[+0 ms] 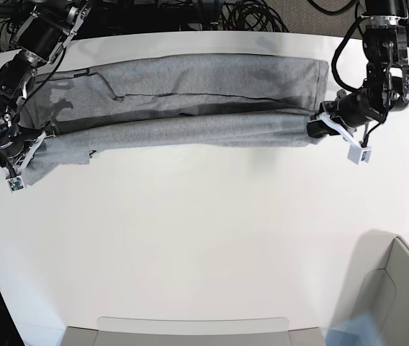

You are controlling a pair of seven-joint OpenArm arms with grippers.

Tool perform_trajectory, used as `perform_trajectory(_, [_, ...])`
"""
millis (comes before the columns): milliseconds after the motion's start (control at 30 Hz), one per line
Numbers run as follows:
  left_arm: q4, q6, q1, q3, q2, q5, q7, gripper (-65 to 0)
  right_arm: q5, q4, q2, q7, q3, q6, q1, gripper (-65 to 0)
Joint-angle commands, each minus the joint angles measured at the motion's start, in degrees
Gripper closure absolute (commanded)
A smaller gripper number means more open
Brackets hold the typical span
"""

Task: Fold the T-shirt properly
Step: 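Lift the hem with both grippers and fold it over toward the collar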

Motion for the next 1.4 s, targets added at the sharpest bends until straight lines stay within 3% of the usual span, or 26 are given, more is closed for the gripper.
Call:
perform_trajectory(0, [1.8, -0.1, 0.2, -0.6, -1.2, 0.4, -0.7, 0.0, -0.5, 1.5, 0.8, 0.7, 0.3, 0.9, 0.2, 0.0])
perform_trajectory(100, [4.2, 0.3, 1.9, -0.6, -1.1, 0.4, -0.7, 0.0, -0.5, 1.8, 0.8, 0.9, 0.1, 0.9, -1.6, 0.0])
perform_trajectory(267, [5.3, 5.5, 4.2, -0.1, -1.3, 0.4, -0.7, 0.0, -0.5, 1.8, 0.8, 0.9, 0.3, 0.9, -4.5, 0.0])
perform_trajectory(633, [5.1, 6.0, 7.8, 0.1, -1.0, 0.5, -0.6, 0.0, -0.4, 1.8, 0.0, 1.0, 0.3, 0.9, -10.6, 0.0])
perform_trajectory(667, [5.2, 6.0, 7.9, 0.1, -1.0, 0.5, -0.6, -1.8, -0.4, 1.7, 0.0, 1.0, 0.3, 0.9, -10.6, 0.0])
perform_trajectory(733, [5.4, 6.0, 8.3, -0.3, -1.0, 0.5, -0.6, -12.4, -0.4, 1.7, 0.0, 1.0, 0.2, 0.9, -10.6, -2.0])
perform_trajectory(800, [7.2, 6.0, 9.4, -0.5, -1.0, 0.5, -1.2, -21.6, -0.4, 1.7, -0.3, 1.0, 0.3, 0.9, -10.5, -9.7])
perform_trajectory(867, [9.4, 6.0, 9.8, -0.6, -0.9, 0.3, -1.3, -26.5, -0.4, 1.8, -0.3, 1.0, 0.3, 0.9, -10.5, -18.1])
perform_trajectory(1000, [10.3, 6.0, 9.5, -0.6, -0.9, 0.5, -1.3, -27.7, -0.4, 1.8, -0.3, 1.1, 0.3, 0.9, -10.3, -27.9])
perform_trajectory(1133, [10.2, 5.7, 9.4, -0.6, 0.7, 0.5, -1.3, -30.3, -0.4, 1.7, -0.3, 1.7, 0.1, 0.9, -10.3, -27.9])
perform_trajectory(1300, [9.8, 5.9, 9.3, -0.6, 0.6, 1.0, -1.5, -34.8, -0.5, 1.2, -0.8, 6.8, 0.1, 0.9, -10.6, -27.9])
perform_trajectory(1367, [9.8, 5.9, 9.3, -0.2, 0.6, 3.5, -2.6, -34.9, -0.6, 1.2, -1.1, 7.0, 0.1, 0.9, -10.7, -27.9])
